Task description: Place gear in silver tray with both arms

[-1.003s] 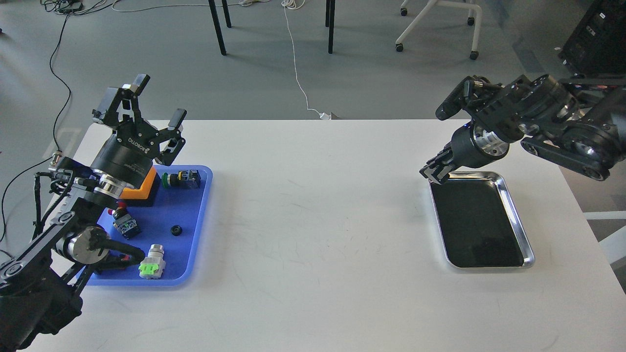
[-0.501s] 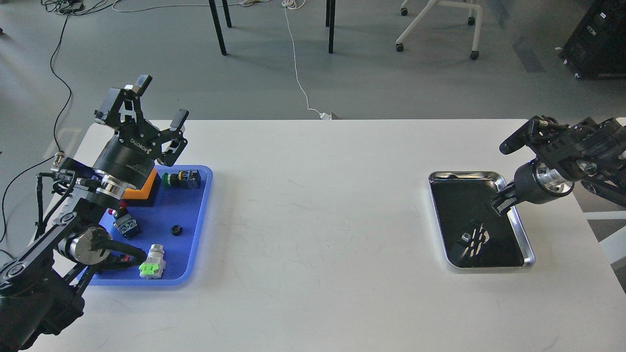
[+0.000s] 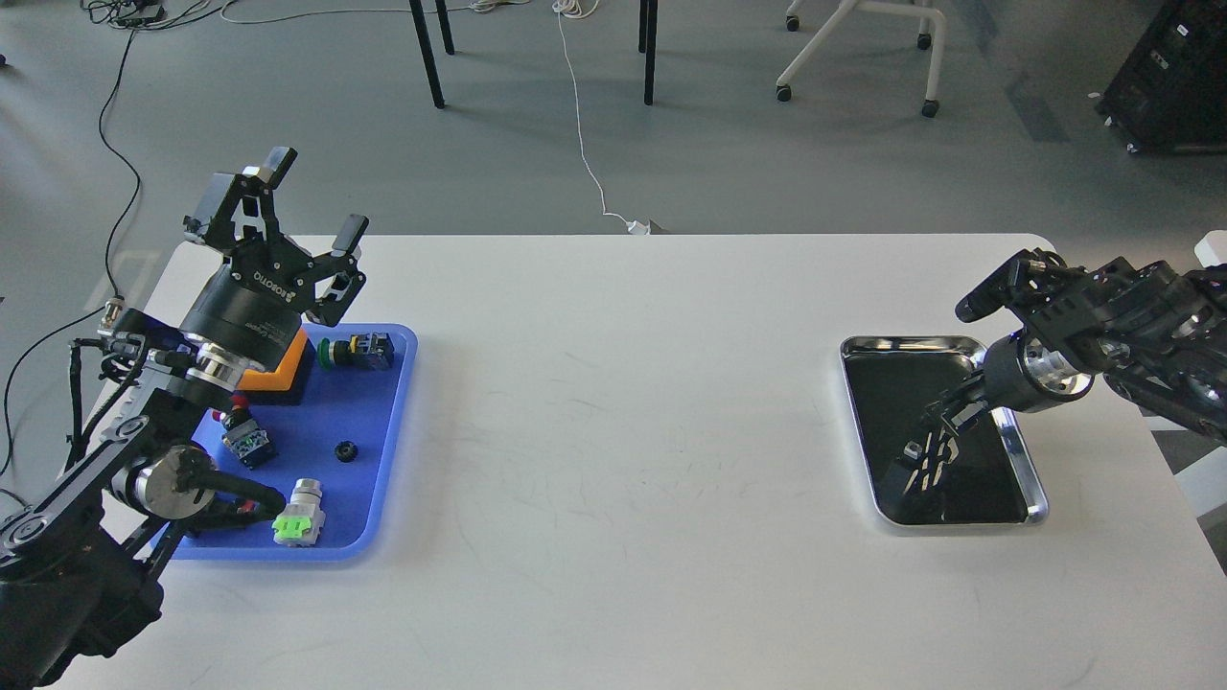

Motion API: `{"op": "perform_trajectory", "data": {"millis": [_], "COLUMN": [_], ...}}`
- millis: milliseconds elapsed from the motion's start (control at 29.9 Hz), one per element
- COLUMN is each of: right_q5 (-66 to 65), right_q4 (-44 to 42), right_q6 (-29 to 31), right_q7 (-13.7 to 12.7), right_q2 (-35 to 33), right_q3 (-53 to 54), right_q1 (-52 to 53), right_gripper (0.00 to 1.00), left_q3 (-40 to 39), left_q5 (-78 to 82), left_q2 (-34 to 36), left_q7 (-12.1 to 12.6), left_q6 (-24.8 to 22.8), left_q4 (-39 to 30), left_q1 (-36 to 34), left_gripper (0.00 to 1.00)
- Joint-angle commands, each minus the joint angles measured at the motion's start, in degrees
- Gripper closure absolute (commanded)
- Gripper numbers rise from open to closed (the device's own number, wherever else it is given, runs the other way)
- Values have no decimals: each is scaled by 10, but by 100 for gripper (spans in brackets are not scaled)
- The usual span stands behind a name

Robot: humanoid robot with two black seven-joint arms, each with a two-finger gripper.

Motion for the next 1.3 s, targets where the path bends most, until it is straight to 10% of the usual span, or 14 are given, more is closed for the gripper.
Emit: {"op": "perform_trajectory", "data": {"millis": [0, 67, 134, 167, 435, 735, 1003, 1270], "right_q5": [0, 2, 7, 9, 65, 461, 888, 949], "right_q4": [-1, 0, 4, 5, 91, 140, 142, 135], "right_q6": [-1, -2, -3, -3, 2, 1, 2, 5], "right_q7": [0, 0, 0, 0, 0, 0, 0, 0], "right_q2": [1, 1, -2, -4, -79, -149, -133, -95], "right_q3": [0, 0, 1, 2, 81, 185, 296, 417], "right_q1": [0, 0, 1, 1, 32, -16, -171, -288], "right_gripper": [69, 50, 7, 5, 3, 2, 2, 2], "left_q3": [0, 0, 1, 1, 1, 11, 34, 135], "left_q5": [0, 0, 1, 2, 4, 69, 358, 658], "left_q2": [0, 0, -1, -1, 5, 22, 41, 184], "left_q7": [0, 0, 0, 0, 0, 0, 0, 0], "left_q6": [0, 0, 0, 0, 0, 3, 1, -1], "left_q4": [0, 0, 0, 0, -10, -77, -168, -224], "left_q1": [0, 0, 2, 3, 9, 28, 49, -14], "left_gripper": [2, 2, 2, 2, 2, 2, 2, 2]}}
